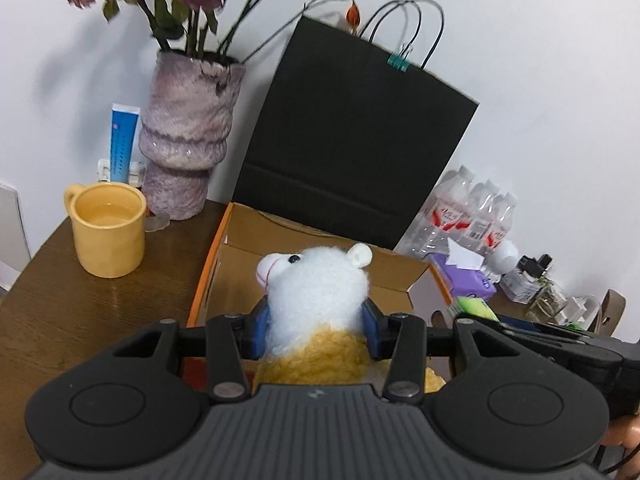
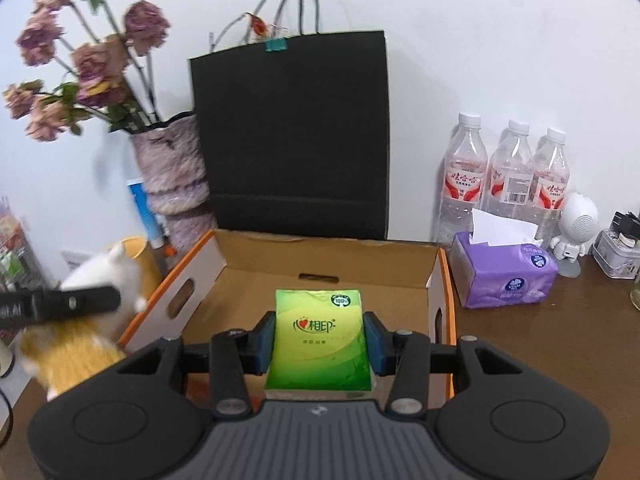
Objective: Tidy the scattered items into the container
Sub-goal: 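Carry the plush sheep with the left gripper while the right gripper carries the tissue pack into the box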
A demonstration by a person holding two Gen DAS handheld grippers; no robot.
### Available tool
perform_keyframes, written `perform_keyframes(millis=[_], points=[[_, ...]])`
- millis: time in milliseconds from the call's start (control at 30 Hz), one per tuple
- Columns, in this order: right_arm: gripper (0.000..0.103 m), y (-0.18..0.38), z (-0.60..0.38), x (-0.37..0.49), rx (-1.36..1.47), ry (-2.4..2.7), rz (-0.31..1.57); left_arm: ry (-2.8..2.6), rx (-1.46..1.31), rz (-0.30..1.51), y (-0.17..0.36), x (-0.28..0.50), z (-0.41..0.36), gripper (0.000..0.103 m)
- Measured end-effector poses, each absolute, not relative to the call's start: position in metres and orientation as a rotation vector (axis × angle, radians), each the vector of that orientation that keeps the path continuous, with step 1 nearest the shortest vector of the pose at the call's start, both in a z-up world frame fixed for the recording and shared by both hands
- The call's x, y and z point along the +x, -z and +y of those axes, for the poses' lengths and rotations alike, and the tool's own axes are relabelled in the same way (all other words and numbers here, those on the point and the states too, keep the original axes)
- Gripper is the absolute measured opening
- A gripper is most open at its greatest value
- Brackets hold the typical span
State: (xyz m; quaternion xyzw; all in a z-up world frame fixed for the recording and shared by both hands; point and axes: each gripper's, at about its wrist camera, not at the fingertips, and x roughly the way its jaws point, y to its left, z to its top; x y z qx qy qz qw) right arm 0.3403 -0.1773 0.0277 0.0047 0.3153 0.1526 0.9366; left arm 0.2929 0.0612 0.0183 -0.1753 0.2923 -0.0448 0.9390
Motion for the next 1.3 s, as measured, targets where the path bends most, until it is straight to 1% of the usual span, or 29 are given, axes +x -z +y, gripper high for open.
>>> perform_keyframes(millis=[200, 333, 500, 567, 833, 1033, 1300], points=[[0.044, 0.001, -0.174, 0.379, 0.136, -0.322, 0.675, 0.078, -0.383, 0.541, 0.001, 0.321, 0.054, 0.045], [0.044, 0.012, -0.159, 0.39, 0.069, -0.287, 0.616, 0.075, -0.446, 0.508, 0.007, 0.347, 0.056, 0.045], [0.044, 0.013, -0.157, 0.407, 0.121, -0.309, 0.587, 0.034, -0.451, 0.478, 0.018, 0.374, 0.052, 0.045], [0.044, 0.016, -0.156, 0.415, 0.151, -0.308, 0.585, 0.025, -0.445, 0.49, 0.026, 0.382, 0.049, 0.045], [0.044, 0.047, -0.145, 0.438, 0.116, -0.286, 0.665, 0.006, -0.421, 0.604, 0.058, 0.406, 0.05, 0.045], [0.044, 0.065, -0.141, 0.446, 0.095, -0.264, 0.716, -0.016, -0.369, 0.644, 0.074, 0.411, 0.043, 0.045], [0.044, 0.071, -0.137, 0.443, 0.05, -0.247, 0.71, -0.011, -0.369, 0.664, 0.081, 0.413, 0.044, 0.045]])
